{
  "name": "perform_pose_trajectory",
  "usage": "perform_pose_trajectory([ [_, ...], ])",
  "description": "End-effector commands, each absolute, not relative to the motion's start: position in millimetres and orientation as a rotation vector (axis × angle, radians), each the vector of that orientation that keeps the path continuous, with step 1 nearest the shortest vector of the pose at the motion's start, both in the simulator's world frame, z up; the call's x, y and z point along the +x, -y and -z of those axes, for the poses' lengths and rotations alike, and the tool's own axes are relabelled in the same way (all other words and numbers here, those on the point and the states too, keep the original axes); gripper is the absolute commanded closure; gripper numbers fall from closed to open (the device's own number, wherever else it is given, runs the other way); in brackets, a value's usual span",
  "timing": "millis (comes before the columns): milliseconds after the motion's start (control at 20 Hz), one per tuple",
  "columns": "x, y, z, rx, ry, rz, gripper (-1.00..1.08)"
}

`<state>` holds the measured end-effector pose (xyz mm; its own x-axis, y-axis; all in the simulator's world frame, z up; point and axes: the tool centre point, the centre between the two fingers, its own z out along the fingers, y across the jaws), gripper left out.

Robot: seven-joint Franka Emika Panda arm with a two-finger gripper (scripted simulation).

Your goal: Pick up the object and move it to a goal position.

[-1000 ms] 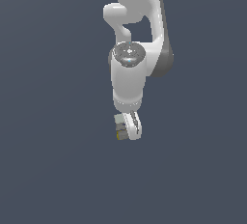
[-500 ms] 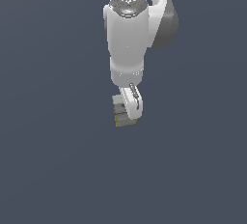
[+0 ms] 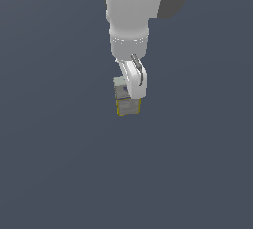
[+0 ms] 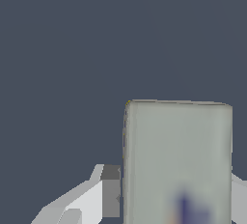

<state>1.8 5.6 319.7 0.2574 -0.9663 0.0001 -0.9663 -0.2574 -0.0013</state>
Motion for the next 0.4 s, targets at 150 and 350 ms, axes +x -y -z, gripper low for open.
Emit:
perform_pose_trajectory([
  [150, -2.3, -5.2, -332.2, -2.491, -1.914, 0.0, 1.08],
  [350, -0.8, -5.6, -330.4, -2.492, -1.913, 0.0, 1.08],
])
